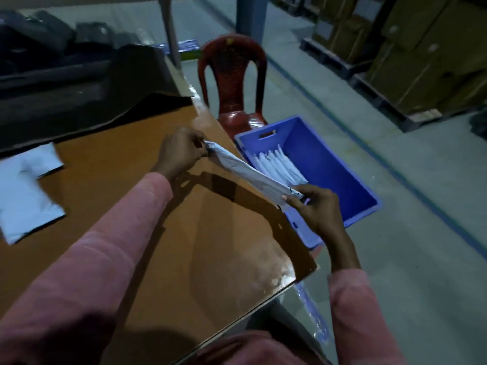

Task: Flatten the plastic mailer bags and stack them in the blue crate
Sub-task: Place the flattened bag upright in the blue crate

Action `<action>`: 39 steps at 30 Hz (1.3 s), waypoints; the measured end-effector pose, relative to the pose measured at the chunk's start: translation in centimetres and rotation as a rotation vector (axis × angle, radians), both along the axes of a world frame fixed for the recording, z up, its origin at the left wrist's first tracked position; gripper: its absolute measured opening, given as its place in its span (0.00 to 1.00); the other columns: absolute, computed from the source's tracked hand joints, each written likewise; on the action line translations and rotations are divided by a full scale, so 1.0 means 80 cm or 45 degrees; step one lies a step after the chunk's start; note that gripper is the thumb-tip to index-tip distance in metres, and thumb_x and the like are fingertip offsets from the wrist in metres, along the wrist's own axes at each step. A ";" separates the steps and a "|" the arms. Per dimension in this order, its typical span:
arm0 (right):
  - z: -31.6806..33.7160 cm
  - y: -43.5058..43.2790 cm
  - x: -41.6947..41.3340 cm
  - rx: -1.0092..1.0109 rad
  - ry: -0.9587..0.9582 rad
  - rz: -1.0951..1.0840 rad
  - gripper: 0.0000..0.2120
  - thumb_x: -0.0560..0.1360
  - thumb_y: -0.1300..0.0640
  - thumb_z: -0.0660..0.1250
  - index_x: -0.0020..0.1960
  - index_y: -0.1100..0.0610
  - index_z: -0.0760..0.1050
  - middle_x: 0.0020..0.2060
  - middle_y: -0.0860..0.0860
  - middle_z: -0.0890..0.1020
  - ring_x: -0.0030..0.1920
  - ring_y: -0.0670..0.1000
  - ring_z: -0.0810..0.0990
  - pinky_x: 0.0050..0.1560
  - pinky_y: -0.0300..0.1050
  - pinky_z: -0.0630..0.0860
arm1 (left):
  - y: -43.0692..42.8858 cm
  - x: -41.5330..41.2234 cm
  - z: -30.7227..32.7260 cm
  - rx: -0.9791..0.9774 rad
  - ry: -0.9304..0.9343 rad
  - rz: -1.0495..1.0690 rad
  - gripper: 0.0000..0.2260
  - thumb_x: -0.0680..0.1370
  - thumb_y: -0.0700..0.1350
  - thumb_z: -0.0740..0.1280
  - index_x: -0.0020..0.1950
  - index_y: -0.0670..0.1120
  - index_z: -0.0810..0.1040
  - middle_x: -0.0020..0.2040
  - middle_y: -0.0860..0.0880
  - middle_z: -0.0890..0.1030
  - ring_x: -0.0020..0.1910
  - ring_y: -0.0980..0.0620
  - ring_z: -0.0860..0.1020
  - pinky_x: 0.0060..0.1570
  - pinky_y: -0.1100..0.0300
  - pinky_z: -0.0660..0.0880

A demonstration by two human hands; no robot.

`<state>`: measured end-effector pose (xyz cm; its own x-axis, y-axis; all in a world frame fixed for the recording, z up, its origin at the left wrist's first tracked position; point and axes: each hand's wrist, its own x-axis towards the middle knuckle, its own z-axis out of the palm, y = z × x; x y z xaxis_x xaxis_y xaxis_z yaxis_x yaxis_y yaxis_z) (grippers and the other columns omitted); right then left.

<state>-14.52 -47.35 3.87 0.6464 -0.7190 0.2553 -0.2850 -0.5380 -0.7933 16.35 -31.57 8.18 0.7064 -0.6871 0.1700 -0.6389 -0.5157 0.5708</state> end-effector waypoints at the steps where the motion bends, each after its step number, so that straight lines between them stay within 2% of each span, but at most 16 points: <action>1: -0.008 -0.011 -0.009 -0.073 -0.007 -0.053 0.08 0.70 0.61 0.81 0.49 0.58 0.87 0.39 0.50 0.86 0.39 0.42 0.81 0.39 0.29 0.73 | -0.030 -0.001 0.003 -0.010 -0.015 -0.036 0.09 0.72 0.46 0.80 0.51 0.50 0.88 0.46 0.49 0.86 0.45 0.49 0.82 0.45 0.55 0.76; 5: -0.040 -0.057 -0.031 -0.269 -0.036 -0.232 0.05 0.73 0.61 0.77 0.49 0.55 0.86 0.38 0.52 0.84 0.34 0.49 0.81 0.36 0.48 0.78 | -0.147 -0.018 -0.005 -0.119 0.147 -0.258 0.08 0.72 0.37 0.76 0.49 0.46 0.87 0.38 0.46 0.86 0.32 0.54 0.83 0.40 0.54 0.82; 7: -0.055 -0.085 -0.032 -0.337 0.013 -0.313 0.05 0.73 0.60 0.76 0.49 0.55 0.86 0.38 0.52 0.83 0.34 0.53 0.82 0.36 0.47 0.78 | -0.202 -0.025 -0.016 -0.164 0.278 -0.324 0.08 0.74 0.34 0.75 0.51 0.44 0.86 0.37 0.45 0.85 0.28 0.60 0.81 0.33 0.55 0.81; 9: -0.073 -0.118 -0.027 -0.355 0.081 -0.406 0.07 0.72 0.62 0.77 0.49 0.55 0.86 0.40 0.51 0.84 0.36 0.54 0.83 0.37 0.45 0.76 | -0.260 -0.026 -0.034 -0.167 0.402 -0.358 0.08 0.76 0.32 0.74 0.52 0.43 0.85 0.36 0.45 0.83 0.27 0.62 0.81 0.27 0.61 0.79; 11: -0.092 -0.152 -0.014 -0.310 0.138 -0.496 0.10 0.71 0.64 0.77 0.50 0.54 0.86 0.43 0.51 0.85 0.39 0.54 0.84 0.38 0.44 0.76 | -0.317 -0.017 -0.061 -0.127 0.538 -0.334 0.10 0.77 0.30 0.70 0.53 0.43 0.84 0.39 0.44 0.84 0.30 0.59 0.82 0.28 0.62 0.78; 14: -0.131 -0.209 0.019 -0.287 0.211 -0.547 0.11 0.71 0.63 0.73 0.52 0.55 0.86 0.46 0.53 0.86 0.42 0.56 0.85 0.39 0.45 0.77 | -0.403 0.002 -0.112 -0.033 0.738 -0.257 0.13 0.78 0.29 0.66 0.57 0.42 0.83 0.46 0.39 0.83 0.40 0.45 0.84 0.28 0.61 0.79; 16: -0.162 -0.246 0.043 -0.287 0.282 -0.575 0.11 0.70 0.62 0.70 0.51 0.57 0.86 0.45 0.55 0.86 0.41 0.58 0.85 0.36 0.46 0.78 | -0.455 0.012 -0.148 0.024 0.791 -0.220 0.13 0.78 0.29 0.65 0.59 0.40 0.82 0.46 0.38 0.82 0.43 0.41 0.83 0.29 0.59 0.80; 21: -0.238 -0.319 0.092 -0.111 0.573 -0.604 0.07 0.71 0.65 0.71 0.47 0.59 0.84 0.41 0.60 0.84 0.38 0.64 0.83 0.34 0.52 0.78 | -0.536 0.036 -0.242 0.195 0.748 -0.099 0.11 0.76 0.33 0.65 0.55 0.43 0.82 0.45 0.41 0.84 0.46 0.41 0.85 0.48 0.46 0.83; 26: -0.289 -0.350 0.125 -0.003 0.709 -0.528 0.07 0.72 0.66 0.69 0.48 0.62 0.84 0.39 0.64 0.83 0.38 0.66 0.83 0.36 0.54 0.78 | -0.567 0.037 -0.296 0.267 0.812 0.024 0.14 0.78 0.33 0.64 0.61 0.44 0.81 0.48 0.43 0.82 0.49 0.43 0.82 0.45 0.57 0.77; 27: -0.296 -0.353 0.129 0.031 0.728 -0.505 0.06 0.72 0.66 0.68 0.47 0.62 0.83 0.39 0.64 0.83 0.38 0.66 0.83 0.37 0.54 0.78 | -0.566 0.037 -0.306 0.280 0.773 0.030 0.15 0.78 0.33 0.63 0.63 0.44 0.80 0.51 0.41 0.83 0.52 0.42 0.82 0.49 0.56 0.76; 29: -0.309 -0.359 0.134 0.084 0.738 -0.471 0.04 0.71 0.67 0.67 0.43 0.63 0.81 0.37 0.65 0.82 0.38 0.67 0.82 0.36 0.53 0.76 | -0.557 0.033 -0.322 0.327 0.516 -0.011 0.22 0.76 0.34 0.64 0.70 0.43 0.77 0.61 0.39 0.82 0.61 0.38 0.80 0.59 0.52 0.74; 31: -0.318 -0.362 0.138 0.111 0.750 -0.459 0.04 0.71 0.68 0.66 0.42 0.63 0.80 0.37 0.65 0.82 0.37 0.67 0.82 0.35 0.53 0.76 | -0.543 0.019 -0.337 0.375 0.234 -0.154 0.29 0.73 0.34 0.66 0.75 0.45 0.74 0.64 0.39 0.79 0.64 0.36 0.77 0.61 0.46 0.73; 33: -0.324 -0.363 0.139 0.135 0.775 -0.438 0.05 0.74 0.67 0.65 0.44 0.63 0.80 0.39 0.65 0.82 0.40 0.67 0.82 0.37 0.54 0.75 | -0.534 -0.002 -0.345 0.444 -0.033 -0.432 0.27 0.76 0.38 0.67 0.76 0.49 0.73 0.69 0.40 0.74 0.69 0.36 0.73 0.64 0.43 0.70; 35: -0.328 -0.364 0.139 0.183 0.779 -0.403 0.07 0.75 0.66 0.63 0.47 0.63 0.80 0.42 0.65 0.83 0.43 0.68 0.82 0.40 0.55 0.75 | -0.532 -0.017 -0.350 0.601 -0.222 -0.700 0.22 0.83 0.46 0.64 0.78 0.52 0.71 0.79 0.43 0.67 0.78 0.40 0.64 0.72 0.41 0.62; 37: -0.326 -0.363 0.138 0.249 0.802 -0.382 0.10 0.77 0.64 0.61 0.53 0.61 0.80 0.47 0.64 0.83 0.48 0.67 0.82 0.44 0.54 0.76 | -0.532 -0.020 -0.356 0.820 -0.305 -0.813 0.20 0.86 0.53 0.57 0.79 0.56 0.68 0.82 0.48 0.62 0.83 0.43 0.55 0.78 0.42 0.52; 39: -0.321 -0.361 0.135 0.321 0.840 -0.389 0.13 0.80 0.60 0.61 0.61 0.57 0.79 0.53 0.62 0.83 0.54 0.66 0.81 0.49 0.54 0.77 | -0.531 -0.019 -0.357 0.946 -0.357 -0.822 0.20 0.87 0.55 0.52 0.80 0.57 0.66 0.83 0.49 0.61 0.84 0.44 0.51 0.80 0.41 0.47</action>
